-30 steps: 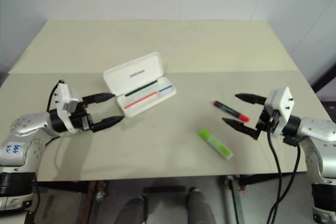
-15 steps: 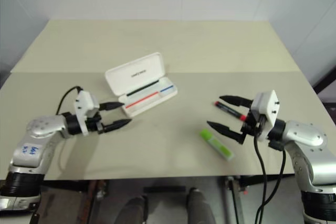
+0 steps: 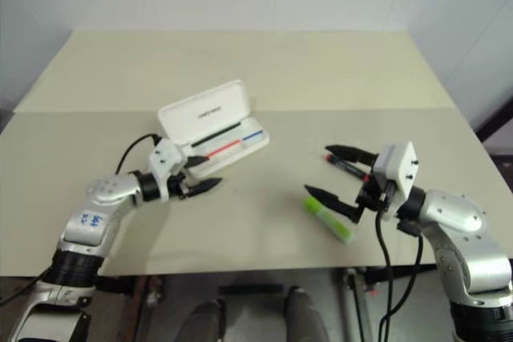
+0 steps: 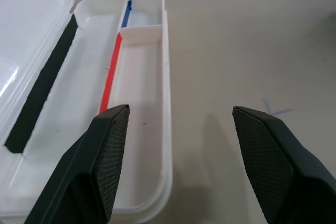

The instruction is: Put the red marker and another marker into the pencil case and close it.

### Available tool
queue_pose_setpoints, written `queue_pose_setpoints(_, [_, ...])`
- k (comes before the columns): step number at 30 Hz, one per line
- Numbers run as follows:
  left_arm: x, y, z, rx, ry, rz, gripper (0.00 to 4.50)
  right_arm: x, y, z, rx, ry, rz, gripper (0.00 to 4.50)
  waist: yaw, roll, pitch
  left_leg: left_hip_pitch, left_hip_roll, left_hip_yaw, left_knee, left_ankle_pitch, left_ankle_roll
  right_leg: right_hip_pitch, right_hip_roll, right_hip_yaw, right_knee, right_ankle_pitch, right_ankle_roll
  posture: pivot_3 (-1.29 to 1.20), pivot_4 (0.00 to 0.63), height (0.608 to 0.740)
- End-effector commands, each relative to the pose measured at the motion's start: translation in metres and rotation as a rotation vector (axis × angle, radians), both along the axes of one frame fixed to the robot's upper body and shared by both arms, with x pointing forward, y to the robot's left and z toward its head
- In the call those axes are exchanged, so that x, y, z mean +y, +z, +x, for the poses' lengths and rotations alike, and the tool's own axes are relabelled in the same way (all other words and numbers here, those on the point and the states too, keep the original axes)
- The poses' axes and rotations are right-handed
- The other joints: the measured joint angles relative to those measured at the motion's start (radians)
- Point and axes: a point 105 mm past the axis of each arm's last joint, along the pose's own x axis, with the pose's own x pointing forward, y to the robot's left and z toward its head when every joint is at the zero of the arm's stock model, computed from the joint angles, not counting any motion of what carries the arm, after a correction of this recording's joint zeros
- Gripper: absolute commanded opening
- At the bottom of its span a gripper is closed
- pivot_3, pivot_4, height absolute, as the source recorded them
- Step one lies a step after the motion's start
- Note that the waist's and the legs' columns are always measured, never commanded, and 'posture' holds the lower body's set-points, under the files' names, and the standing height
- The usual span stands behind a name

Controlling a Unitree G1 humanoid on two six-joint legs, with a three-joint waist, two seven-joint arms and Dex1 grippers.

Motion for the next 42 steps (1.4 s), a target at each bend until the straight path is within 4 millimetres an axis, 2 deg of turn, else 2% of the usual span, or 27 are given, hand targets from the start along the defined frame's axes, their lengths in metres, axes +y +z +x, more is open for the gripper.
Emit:
queue_pose_setpoints(1, [0.002,0.005,0.007,-0.009,0.014,0.03,3.24,0.002,0.013,-0.005,-0.056,0.004,0.02,4.5,0.002,0.0,0.0,0.0,0.0,0.0,0.0,0.0,0.0,0.0,0.0,0.0,0.0,0.0,0.0,0.0,0.15,0.74])
queue_pose_setpoints(9, [0.01,0.001,0.014,0.048,0.021,0.085,3.24,0.005,0.017,-0.004,-0.079,0.0,0.034,4.5,0.004,0.0,0.0,0.0,0.0,0.0,0.0,0.0,0.0,0.0,0.0,0.0,0.0,0.0,0.0,0.0,0.15,0.74])
queue_pose_setpoints(12, [0.012,0.0,0.015,0.066,0.015,0.107,2.69,0.007,0.019,-0.005,-0.089,-0.001,0.041,4.5,0.004,0.0,0.0,0.0,0.0,0.0,0.0,0.0,0.0,0.0,0.0,0.0,0.0,0.0,0.0,0.0,0.15,0.74])
queue_pose_setpoints(20, [0.009,0.002,0.014,0.078,-0.036,0.168,0.03,0.006,0.023,-0.005,-0.1,-0.004,0.042,4.5,0.003,0.0,0.0,0.0,0.0,0.0,-0.001,0.0,0.0,0.0,0.0,0.0,0.001,0.0,0.0,0.0,0.15,0.74])
queue_pose_setpoints(25, [0.0,0.002,0.007,0.093,-0.121,0.179,0.01,0.004,0.023,-0.005,-0.085,0.005,0.023,4.5,0.001,0.0,0.0,0.001,0.0,0.0,0.0,0.0,0.0,0.0,0.0,0.0,0.001,0.0,0.0,0.0,0.15,0.74])
queue_pose_setpoints(32, [-0.02,0.014,-0.013,0.053,-0.355,0.176,0.01,-0.007,0.021,-0.004,-0.052,0.007,-0.032,4.5,0.01,0.0,0.0,0.0,0.0,0.0,-0.001,0.0,0.0,0.0,0.0,0.0,0.0,0.0,0.0,0.0,0.15,0.74])
queue_pose_setpoints(36, [-0.02,0.012,-0.031,0.07,-0.495,0.225,0.01,-0.019,0.02,-0.004,-0.033,-0.009,-0.066,4.5,0.017,0.0,0.0,-0.001,0.0,0.0,-0.001,-0.001,0.0,-0.001,0.0,0.0,0.0,0.0,0.0,0.0,0.15,0.74])
queue_pose_setpoints(42, [-0.022,0.013,-0.048,0.085,-0.597,0.23,0.01,-0.025,0.017,-0.007,-0.013,-0.023,-0.08,4.5,0.018,0.0,0.0,-0.001,0.0,0.0,-0.001,-0.001,0.001,-0.001,0.0,0.0,0.0,0.0,-0.001,0.0,0.15,0.74])
